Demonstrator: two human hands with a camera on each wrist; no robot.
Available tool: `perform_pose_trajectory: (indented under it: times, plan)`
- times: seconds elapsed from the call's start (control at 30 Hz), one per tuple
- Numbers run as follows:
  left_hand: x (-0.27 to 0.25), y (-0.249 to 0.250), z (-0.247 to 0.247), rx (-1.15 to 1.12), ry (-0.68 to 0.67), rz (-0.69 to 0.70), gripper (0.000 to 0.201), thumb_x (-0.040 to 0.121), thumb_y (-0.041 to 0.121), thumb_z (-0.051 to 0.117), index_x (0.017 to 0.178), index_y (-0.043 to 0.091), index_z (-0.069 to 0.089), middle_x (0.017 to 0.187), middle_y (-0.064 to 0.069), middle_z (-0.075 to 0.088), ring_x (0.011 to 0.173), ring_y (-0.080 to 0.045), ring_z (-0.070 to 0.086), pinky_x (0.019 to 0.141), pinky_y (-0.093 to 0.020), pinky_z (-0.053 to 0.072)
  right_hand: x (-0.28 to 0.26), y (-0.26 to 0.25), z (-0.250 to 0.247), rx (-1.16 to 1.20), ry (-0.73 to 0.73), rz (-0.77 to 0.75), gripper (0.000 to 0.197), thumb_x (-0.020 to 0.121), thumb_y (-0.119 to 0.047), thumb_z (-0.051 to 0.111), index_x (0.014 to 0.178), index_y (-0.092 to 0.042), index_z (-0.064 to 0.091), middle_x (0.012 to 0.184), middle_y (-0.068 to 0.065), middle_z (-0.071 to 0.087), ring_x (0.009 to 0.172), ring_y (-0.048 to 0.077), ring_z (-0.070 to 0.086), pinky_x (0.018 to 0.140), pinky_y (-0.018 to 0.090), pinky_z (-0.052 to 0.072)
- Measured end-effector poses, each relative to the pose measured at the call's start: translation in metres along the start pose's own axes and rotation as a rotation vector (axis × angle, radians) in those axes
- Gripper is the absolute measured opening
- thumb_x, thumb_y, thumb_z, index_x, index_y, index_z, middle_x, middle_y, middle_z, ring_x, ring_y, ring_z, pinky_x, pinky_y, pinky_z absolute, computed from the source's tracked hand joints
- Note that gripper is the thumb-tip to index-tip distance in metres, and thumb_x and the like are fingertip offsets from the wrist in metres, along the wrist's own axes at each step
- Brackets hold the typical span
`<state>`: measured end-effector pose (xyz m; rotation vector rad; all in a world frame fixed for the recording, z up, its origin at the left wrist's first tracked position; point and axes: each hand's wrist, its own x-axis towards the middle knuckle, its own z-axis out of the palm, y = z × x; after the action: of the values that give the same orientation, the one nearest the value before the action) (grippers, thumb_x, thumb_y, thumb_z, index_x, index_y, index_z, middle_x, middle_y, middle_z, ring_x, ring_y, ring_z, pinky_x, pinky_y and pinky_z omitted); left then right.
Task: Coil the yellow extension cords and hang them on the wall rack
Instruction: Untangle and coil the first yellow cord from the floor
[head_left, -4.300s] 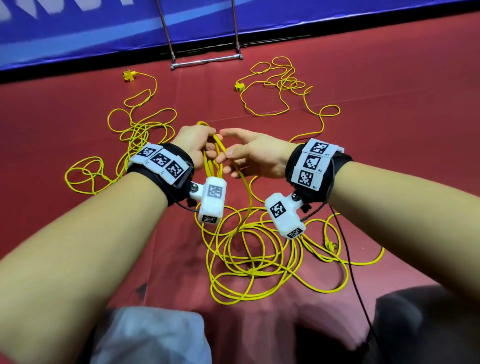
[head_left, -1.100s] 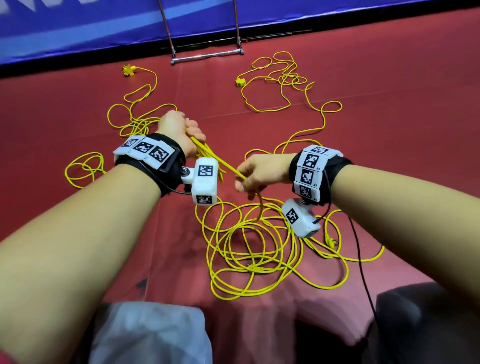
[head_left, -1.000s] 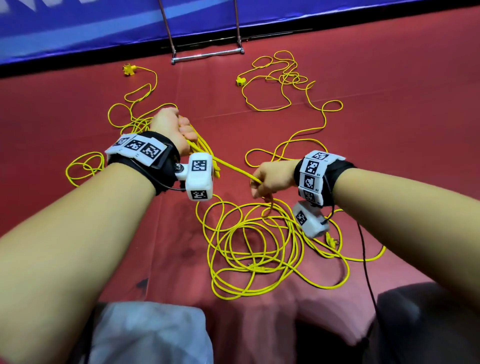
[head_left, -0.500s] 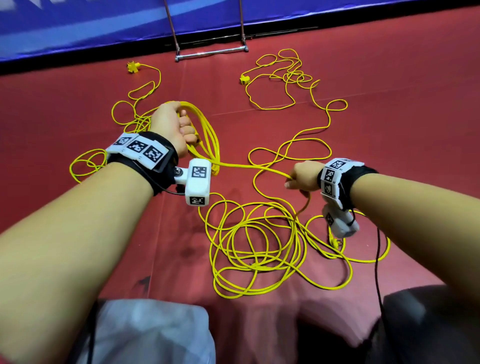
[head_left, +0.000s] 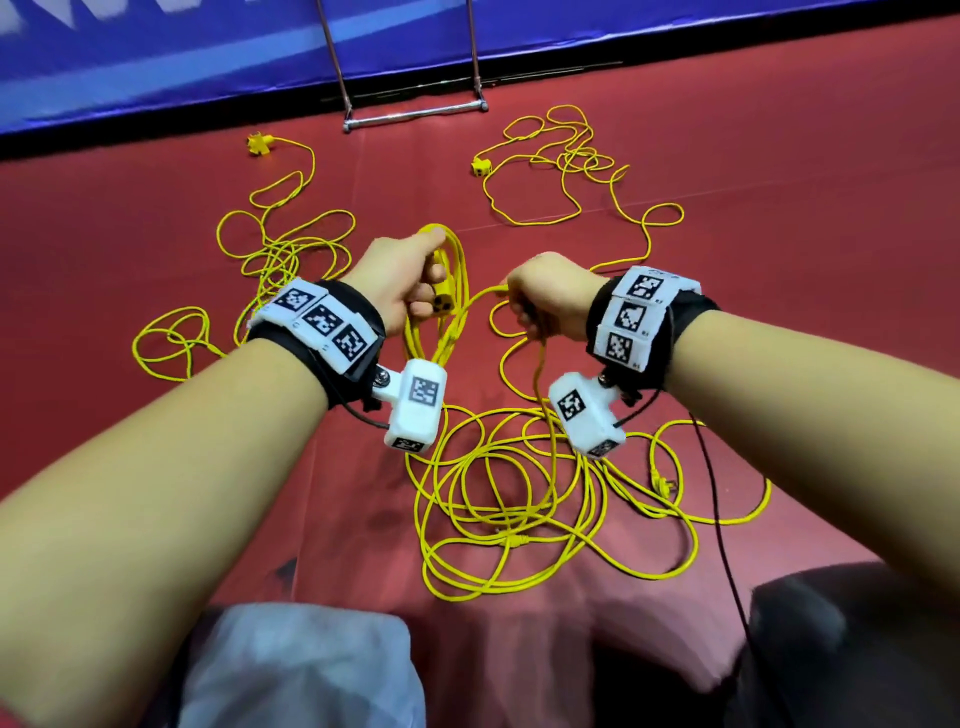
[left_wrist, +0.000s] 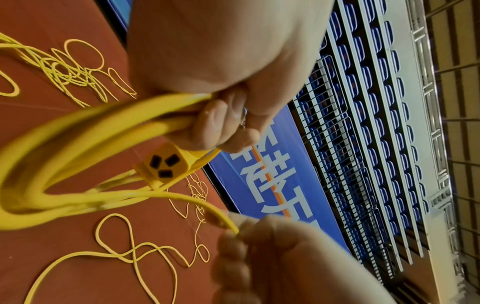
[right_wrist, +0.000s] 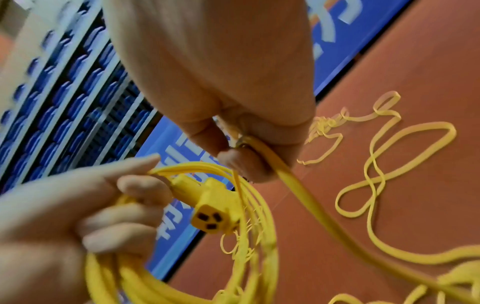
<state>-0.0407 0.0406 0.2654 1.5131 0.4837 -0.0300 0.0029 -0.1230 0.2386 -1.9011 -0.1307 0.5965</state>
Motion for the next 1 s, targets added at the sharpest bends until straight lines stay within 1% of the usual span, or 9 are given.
perform_pose_trajectory:
  times: [0.1, 0.23, 0.3, 0.43, 0.57, 0.67, 0.8, 0.87, 1.0]
  plan:
    - [-0.002, -0.003, 0.009, 0.035, 0.017, -0.007, 0.020, 0.101, 0.029, 0.051, 0.085, 0.019, 0.048, 0.061, -0.001, 0.055, 0.032, -0.005, 0.025, 0.035, -0.012, 0.021, -0.012, -0.012, 0.002, 0.281, -0.093, 0.053, 0.024, 0.088, 0.008, 0.032, 0.096, -0.006, 0.050, 0.070, 0.009, 0.052, 0.052, 0.016, 0.045, 0.047, 0.020, 0.033]
    - [0.000, -0.007, 0.015, 0.070, 0.045, -0.011, 0.018, 0.100, 0.027, 0.054, 0.086, 0.017, 0.051, 0.069, -0.003, 0.059, 0.034, -0.006, 0.028, 0.035, -0.012, 0.022, -0.018, -0.019, 0.006, 0.285, -0.136, -0.008, 0.019, 0.085, 0.015, 0.042, 0.089, 0.008, 0.059, 0.075, 0.013, 0.064, 0.056, 0.017, 0.060, 0.047, 0.022, 0.044]
    - [0.002, -0.009, 0.015, 0.076, 0.058, -0.009, 0.016, 0.099, 0.026, 0.056, 0.086, 0.017, 0.052, 0.069, -0.003, 0.058, 0.036, -0.007, 0.030, 0.034, -0.012, 0.023, -0.023, -0.021, 0.010, 0.255, -0.170, -0.028, 0.015, 0.086, 0.014, 0.050, 0.083, 0.004, 0.060, 0.070, 0.012, 0.064, 0.057, 0.016, 0.063, 0.048, 0.021, 0.047]
    - [0.007, -0.013, 0.009, 0.141, 0.102, -0.002, 0.017, 0.095, 0.019, 0.061, 0.080, 0.013, 0.055, 0.067, -0.002, 0.055, 0.046, -0.011, 0.032, 0.035, -0.013, 0.025, -0.027, -0.022, 0.011, 0.280, -0.244, -0.074, 0.020, 0.086, 0.012, 0.053, 0.082, -0.008, 0.057, 0.087, 0.017, 0.063, 0.072, 0.024, 0.064, 0.064, 0.028, 0.051]
    - [0.013, -0.015, 0.000, 0.174, 0.172, -0.022, 0.012, 0.091, 0.021, 0.065, 0.085, 0.012, 0.060, 0.070, -0.001, 0.055, 0.038, -0.009, 0.032, 0.035, -0.015, 0.028, -0.028, -0.021, 0.012, 0.288, -0.334, -0.092, 0.023, 0.090, 0.009, 0.052, 0.103, -0.008, 0.060, 0.100, 0.014, 0.066, 0.092, 0.032, 0.065, 0.086, 0.041, 0.051]
    - [0.018, -0.017, -0.003, 0.135, 0.203, -0.047, 0.012, 0.089, 0.022, 0.068, 0.089, 0.013, 0.060, 0.078, -0.005, 0.055, 0.044, -0.012, 0.037, 0.035, -0.018, 0.031, -0.028, -0.022, 0.016, 0.310, -0.386, -0.111, 0.030, 0.092, 0.010, 0.044, 0.114, -0.007, 0.055, 0.102, 0.012, 0.070, 0.093, 0.030, 0.067, 0.081, 0.038, 0.053]
    - [0.021, -0.007, -0.007, -0.091, 0.157, -0.099, 0.016, 0.095, 0.008, 0.056, 0.081, 0.011, 0.051, 0.061, -0.004, 0.054, 0.032, -0.008, 0.030, 0.033, -0.014, 0.025, -0.025, -0.026, 0.018, 0.338, -0.363, -0.119, 0.027, 0.088, 0.013, 0.044, 0.104, -0.008, 0.050, 0.098, 0.024, 0.069, 0.087, 0.035, 0.066, 0.078, 0.037, 0.052]
    - [0.021, -0.001, -0.009, -0.211, 0.162, -0.066, 0.014, 0.096, 0.003, 0.050, 0.083, 0.009, 0.048, 0.067, -0.006, 0.058, 0.030, -0.007, 0.028, 0.033, -0.014, 0.023, -0.022, -0.024, 0.018, 0.297, -0.368, -0.144, 0.025, 0.086, 0.014, 0.044, 0.094, -0.008, 0.051, 0.085, 0.023, 0.066, 0.081, 0.032, 0.058, 0.070, 0.032, 0.051]
    - [0.021, 0.005, -0.012, -0.313, 0.257, 0.049, 0.014, 0.094, -0.001, 0.048, 0.084, 0.007, 0.047, 0.068, -0.009, 0.060, 0.033, -0.009, 0.029, 0.036, -0.014, 0.023, -0.011, 0.002, 0.015, 0.041, -0.443, -0.166, 0.020, 0.089, 0.011, 0.047, 0.092, -0.007, 0.054, 0.072, 0.016, 0.065, 0.068, 0.024, 0.045, 0.059, 0.028, 0.030]
